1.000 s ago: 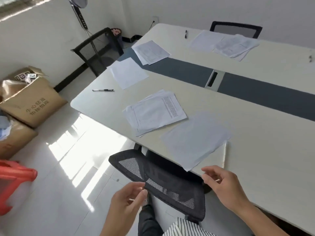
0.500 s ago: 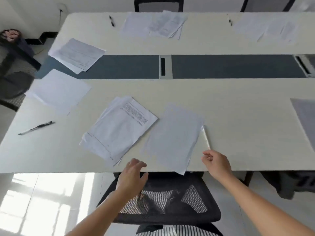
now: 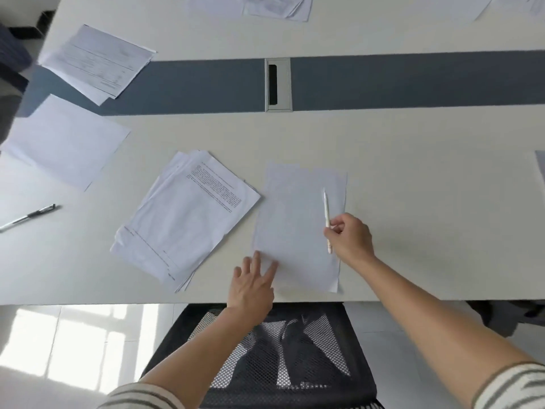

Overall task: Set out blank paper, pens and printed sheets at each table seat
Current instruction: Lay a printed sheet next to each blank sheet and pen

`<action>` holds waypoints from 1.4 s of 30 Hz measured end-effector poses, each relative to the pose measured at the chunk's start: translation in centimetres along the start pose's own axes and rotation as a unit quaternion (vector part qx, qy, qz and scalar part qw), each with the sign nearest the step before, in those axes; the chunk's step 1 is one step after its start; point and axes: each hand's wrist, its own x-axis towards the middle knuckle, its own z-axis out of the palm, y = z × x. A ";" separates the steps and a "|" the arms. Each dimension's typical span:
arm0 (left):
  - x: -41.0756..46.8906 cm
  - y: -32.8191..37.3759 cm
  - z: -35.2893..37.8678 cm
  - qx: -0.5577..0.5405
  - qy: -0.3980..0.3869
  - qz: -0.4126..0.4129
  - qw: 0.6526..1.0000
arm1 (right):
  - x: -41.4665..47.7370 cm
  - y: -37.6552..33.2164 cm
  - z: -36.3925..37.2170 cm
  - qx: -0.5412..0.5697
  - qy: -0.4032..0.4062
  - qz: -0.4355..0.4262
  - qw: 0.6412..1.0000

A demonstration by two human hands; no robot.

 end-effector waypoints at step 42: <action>0.9 -13.7 -2.6 -0.113 0.157 -0.152 0.969 | -2.5 -2.9 -0.4 0.049 -0.025 -0.132 0.990</action>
